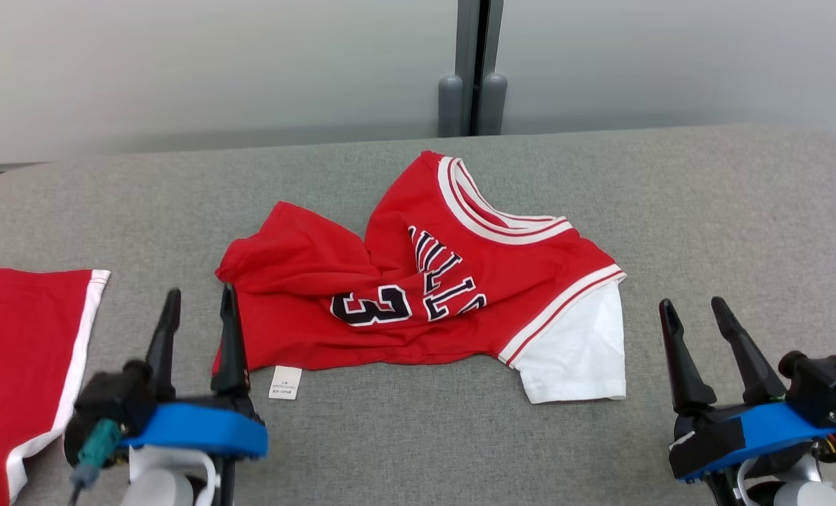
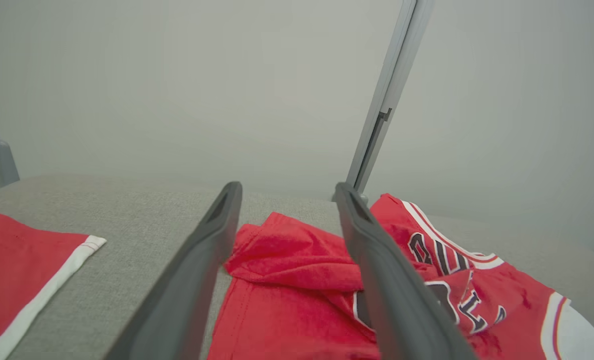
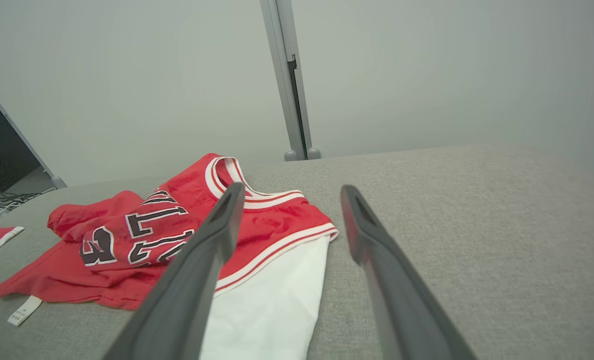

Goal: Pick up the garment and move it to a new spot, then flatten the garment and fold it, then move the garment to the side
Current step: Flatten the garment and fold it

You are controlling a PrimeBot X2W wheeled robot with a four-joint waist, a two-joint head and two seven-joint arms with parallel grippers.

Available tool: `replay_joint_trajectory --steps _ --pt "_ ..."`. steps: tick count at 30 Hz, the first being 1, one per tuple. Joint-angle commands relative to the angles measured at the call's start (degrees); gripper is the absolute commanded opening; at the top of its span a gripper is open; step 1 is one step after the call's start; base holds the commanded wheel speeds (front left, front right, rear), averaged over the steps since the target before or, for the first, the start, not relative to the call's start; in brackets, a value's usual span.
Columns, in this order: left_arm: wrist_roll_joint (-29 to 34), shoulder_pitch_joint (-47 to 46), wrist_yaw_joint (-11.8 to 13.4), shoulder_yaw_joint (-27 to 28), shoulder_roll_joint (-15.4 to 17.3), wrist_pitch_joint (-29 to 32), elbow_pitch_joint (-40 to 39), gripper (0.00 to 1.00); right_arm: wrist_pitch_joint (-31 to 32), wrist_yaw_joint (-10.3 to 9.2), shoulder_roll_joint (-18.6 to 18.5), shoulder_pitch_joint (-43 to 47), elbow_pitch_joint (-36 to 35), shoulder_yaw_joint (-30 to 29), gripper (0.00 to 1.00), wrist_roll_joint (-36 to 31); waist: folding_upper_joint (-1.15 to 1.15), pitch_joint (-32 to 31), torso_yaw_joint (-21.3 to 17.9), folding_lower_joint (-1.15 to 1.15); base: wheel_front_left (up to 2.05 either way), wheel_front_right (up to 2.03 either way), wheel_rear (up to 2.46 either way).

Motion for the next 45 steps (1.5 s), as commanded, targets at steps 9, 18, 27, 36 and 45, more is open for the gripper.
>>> replay_joint_trajectory --steps 9,18,27,36,45 --pt "3.27 9.28 -1.43 0.14 -0.80 -0.21 -4.99 1.00 2.33 0.03 -0.05 2.27 2.50 -1.07 1.00 -0.13 0.00 -2.04 1.54 0.00 0.00 0.00 0.00" --pt "3.37 8.07 -1.82 1.24 -1.32 -0.20 -5.58 1.00 14.26 0.03 -0.05 -6.79 8.55 -4.62 1.00 -1.28 0.00 -0.17 1.26 0.00 0.00 0.00 0.00" --pt "3.88 4.89 -2.68 0.33 -1.92 -0.20 -5.26 1.00 29.53 0.03 -0.05 -26.11 27.98 -10.37 1.00 -4.07 0.00 3.96 3.91 0.00 0.00 0.00 0.00" --pt "4.03 3.05 -3.32 -0.34 -2.76 -0.21 -4.20 1.00 29.80 0.03 -0.08 -35.75 44.39 -15.68 1.00 -9.01 0.00 6.42 7.81 0.00 0.00 0.00 0.00" --pt "4.21 3.38 -3.60 -0.08 -3.07 -0.21 -3.77 1.00 28.08 0.03 0.17 -38.27 52.56 -18.57 0.00 -13.04 0.00 6.14 9.13 0.00 0.00 0.00 0.00"
